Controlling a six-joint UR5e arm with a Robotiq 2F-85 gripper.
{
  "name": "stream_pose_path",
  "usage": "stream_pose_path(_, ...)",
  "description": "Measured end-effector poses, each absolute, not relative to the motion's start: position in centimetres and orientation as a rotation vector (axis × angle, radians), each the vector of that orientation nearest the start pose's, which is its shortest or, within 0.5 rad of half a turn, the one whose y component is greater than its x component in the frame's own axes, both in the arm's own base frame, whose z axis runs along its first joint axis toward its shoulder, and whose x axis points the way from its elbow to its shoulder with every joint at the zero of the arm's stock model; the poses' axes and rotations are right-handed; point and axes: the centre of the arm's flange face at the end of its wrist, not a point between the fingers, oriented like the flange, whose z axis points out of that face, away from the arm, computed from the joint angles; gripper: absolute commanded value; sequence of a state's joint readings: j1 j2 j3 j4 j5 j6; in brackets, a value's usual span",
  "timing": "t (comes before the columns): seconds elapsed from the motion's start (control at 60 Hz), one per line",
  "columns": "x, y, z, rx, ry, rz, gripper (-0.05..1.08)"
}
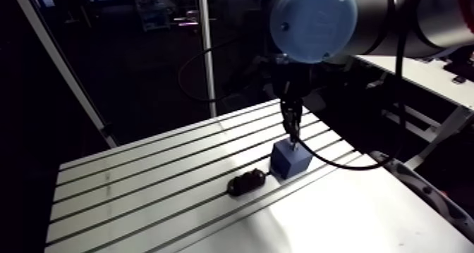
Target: Pick up the M10 bolt and insert it into the hex recess until seated.
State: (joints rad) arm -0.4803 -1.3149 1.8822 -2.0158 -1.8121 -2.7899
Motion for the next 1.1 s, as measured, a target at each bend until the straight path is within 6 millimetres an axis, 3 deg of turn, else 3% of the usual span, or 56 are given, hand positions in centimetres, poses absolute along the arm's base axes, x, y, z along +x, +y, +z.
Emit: stream_pose_path(1.1,-51.59,14.56,25.47,-1.061,2.675,0.103,1.01)
